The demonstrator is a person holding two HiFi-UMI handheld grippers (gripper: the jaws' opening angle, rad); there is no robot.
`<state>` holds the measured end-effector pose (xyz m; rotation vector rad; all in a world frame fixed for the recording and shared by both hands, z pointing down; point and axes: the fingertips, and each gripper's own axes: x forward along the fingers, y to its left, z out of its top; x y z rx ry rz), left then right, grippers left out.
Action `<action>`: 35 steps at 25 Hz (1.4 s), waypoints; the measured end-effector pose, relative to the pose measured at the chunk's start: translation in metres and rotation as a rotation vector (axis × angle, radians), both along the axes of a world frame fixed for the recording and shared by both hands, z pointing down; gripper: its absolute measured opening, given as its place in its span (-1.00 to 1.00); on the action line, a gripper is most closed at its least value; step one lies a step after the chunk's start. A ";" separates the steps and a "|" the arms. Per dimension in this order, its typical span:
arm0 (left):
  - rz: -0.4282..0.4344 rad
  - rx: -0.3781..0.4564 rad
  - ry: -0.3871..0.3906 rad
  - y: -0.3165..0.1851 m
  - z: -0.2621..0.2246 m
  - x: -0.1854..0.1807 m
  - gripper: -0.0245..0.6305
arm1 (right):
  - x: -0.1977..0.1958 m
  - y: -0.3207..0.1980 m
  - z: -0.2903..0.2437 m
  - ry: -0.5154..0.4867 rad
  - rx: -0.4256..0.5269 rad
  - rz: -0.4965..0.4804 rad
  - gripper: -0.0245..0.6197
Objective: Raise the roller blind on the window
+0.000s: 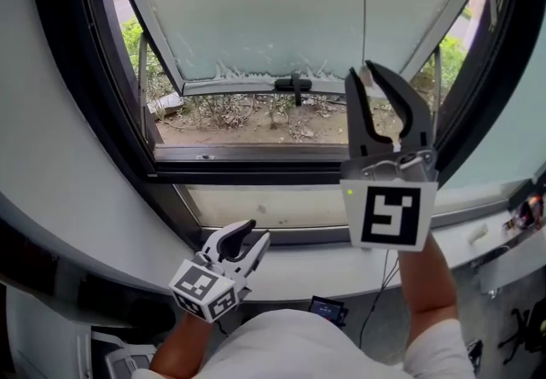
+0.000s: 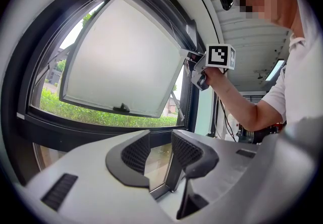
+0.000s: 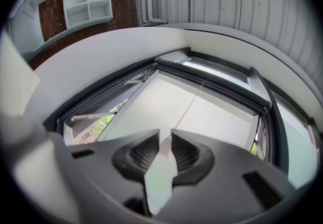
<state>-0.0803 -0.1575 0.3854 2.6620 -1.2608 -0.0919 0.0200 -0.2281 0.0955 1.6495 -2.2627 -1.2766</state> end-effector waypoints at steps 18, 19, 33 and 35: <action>0.004 -0.005 -0.002 0.002 0.002 -0.002 -0.47 | 0.003 -0.013 -0.004 -0.005 -0.032 0.022 -0.74; 0.005 -0.004 -0.001 0.002 0.002 -0.002 -0.47 | 0.003 -0.013 -0.005 -0.004 -0.033 0.019 -0.73; -0.008 -0.011 0.008 0.009 0.002 -0.009 -0.47 | -0.002 -0.009 -0.002 0.016 -0.036 0.019 -0.72; -0.006 -0.011 0.008 0.009 0.002 -0.011 -0.47 | -0.002 -0.009 0.002 0.019 -0.041 0.024 -0.72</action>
